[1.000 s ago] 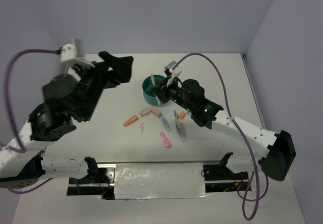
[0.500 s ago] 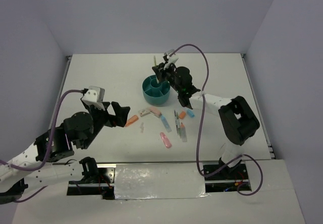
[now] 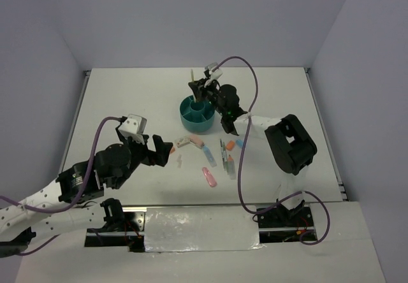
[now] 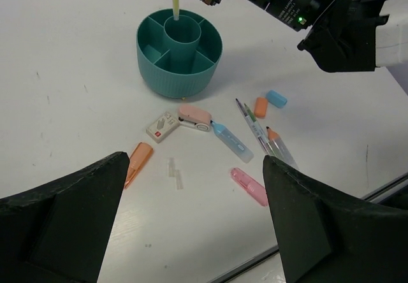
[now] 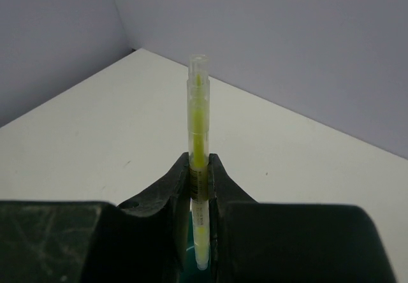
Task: Sort the stationery into containers
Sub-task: Place the pen in the storage box, then pick up the pen from the center of the board.
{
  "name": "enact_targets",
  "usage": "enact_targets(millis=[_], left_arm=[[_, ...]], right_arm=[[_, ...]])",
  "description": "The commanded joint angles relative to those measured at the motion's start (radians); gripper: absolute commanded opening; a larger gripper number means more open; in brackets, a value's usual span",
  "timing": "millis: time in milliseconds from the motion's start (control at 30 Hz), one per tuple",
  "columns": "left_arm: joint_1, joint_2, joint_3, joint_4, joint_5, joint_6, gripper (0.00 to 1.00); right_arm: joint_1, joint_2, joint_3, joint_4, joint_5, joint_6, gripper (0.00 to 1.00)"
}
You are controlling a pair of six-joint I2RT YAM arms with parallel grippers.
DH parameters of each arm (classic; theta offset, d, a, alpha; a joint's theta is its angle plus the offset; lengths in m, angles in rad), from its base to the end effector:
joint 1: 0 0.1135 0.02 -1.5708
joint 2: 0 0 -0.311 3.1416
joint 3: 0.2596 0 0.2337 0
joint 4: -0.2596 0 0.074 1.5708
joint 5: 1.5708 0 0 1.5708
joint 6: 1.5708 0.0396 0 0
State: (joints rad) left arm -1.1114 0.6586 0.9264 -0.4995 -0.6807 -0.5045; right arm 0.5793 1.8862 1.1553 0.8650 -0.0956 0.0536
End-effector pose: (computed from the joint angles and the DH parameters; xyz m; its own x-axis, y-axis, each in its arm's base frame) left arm 0.0569 -0.0588 0.3974 -0.2945 -0.2518 -0.9219 0.3228 0.8818 -0.3439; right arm 0.3637 0.2424 0.3182 0.0783 0.1149 -0.9903 -0.6292 0.7762 0.0404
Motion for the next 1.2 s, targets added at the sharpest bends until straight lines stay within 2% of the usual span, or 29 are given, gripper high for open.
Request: enact_targets(millis=[0, 67, 100, 267, 333, 367, 400, 467, 533, 567, 600, 700, 733, 800, 833, 867, 933, 1033, 1100, 1167], left_arm=[[-0.001, -0.001, -0.003, 0.053, -0.002, -0.017, 0.99], [-0.001, -0.007, -0.009, 0.058, -0.005, -0.022, 0.99], [-0.001, -0.011, -0.015, 0.059, -0.005, -0.023, 0.99], [-0.001, -0.014, -0.024, 0.044, -0.008, -0.045, 0.99], [-0.001, -0.017, -0.031, 0.036, -0.011, -0.058, 0.99], [-0.001, -0.016, -0.041, 0.036, -0.011, -0.062, 0.99], [-0.001, -0.014, -0.047, 0.035, -0.014, -0.068, 0.99], [-0.001, -0.008, -0.067, 0.029, -0.010, -0.086, 0.99], [-0.001, 0.009, -0.081, 0.027, 0.006, -0.117, 0.99], [-0.001, 0.016, -0.099, 0.030, 0.009, -0.129, 0.99], [-0.001, 0.033, -0.109, 0.035, 0.026, -0.155, 0.99], [0.001, 0.094, -0.153, 0.065, 0.050, -0.212, 0.99], [0.004, 0.122, -0.158, 0.070, 0.053, -0.230, 0.99], [0.024, 0.203, -0.152, 0.046, 0.058, -0.290, 0.99], [0.031, 0.228, -0.144, 0.032, 0.063, -0.308, 0.99], [0.044, 0.255, -0.133, 0.006, 0.063, -0.345, 0.99], [0.065, 0.268, -0.121, -0.026, 0.069, -0.379, 0.99], [0.151, 0.269, -0.113, -0.072, 0.108, -0.397, 0.99], [0.188, 0.266, -0.110, -0.096, 0.131, -0.373, 0.99], [0.229, 0.253, -0.103, -0.109, 0.154, -0.361, 0.99]], right_arm=[[-0.006, 0.011, -0.040, 0.132, -0.009, 0.032, 0.03], [-0.006, 0.007, -0.072, 0.160, -0.003, 0.045, 0.05], [-0.007, 0.007, -0.081, 0.169, -0.001, 0.055, 0.10], [-0.004, 0.002, -0.135, 0.209, -0.004, 0.086, 0.21], [-0.006, -0.007, -0.166, 0.235, -0.009, 0.097, 0.41], [-0.006, -0.018, -0.178, 0.244, -0.007, 0.106, 0.68], [-0.006, -0.025, -0.195, 0.250, 0.003, 0.110, 0.78], [-0.007, -0.065, -0.209, 0.246, 0.011, 0.121, 0.92], [-0.007, -0.110, -0.239, 0.244, 0.014, 0.133, 0.93], [-0.006, -0.139, -0.250, 0.238, 0.017, 0.141, 1.00], [-0.004, -0.203, -0.264, 0.226, 0.023, 0.149, 1.00], [0.019, -0.355, -0.220, 0.004, 0.101, 0.198, 1.00], [0.030, -0.386, -0.186, -0.222, 0.144, 0.213, 1.00], [0.076, -0.429, -0.056, -0.500, 0.252, 0.258, 1.00], [0.099, -0.429, -0.017, -0.732, 0.279, 0.259, 1.00], [0.150, -0.429, 0.024, -0.830, 0.368, 0.285, 1.00], [0.181, -0.433, 0.024, -1.031, 0.405, 0.308, 0.99], [0.206, -0.472, -0.032, -1.179, 0.412, 0.399, 0.83], [0.211, -0.492, -0.086, -1.231, 0.409, 0.411, 0.76], [0.205, -0.480, -0.101, -1.277, 0.425, 0.422, 0.60]])
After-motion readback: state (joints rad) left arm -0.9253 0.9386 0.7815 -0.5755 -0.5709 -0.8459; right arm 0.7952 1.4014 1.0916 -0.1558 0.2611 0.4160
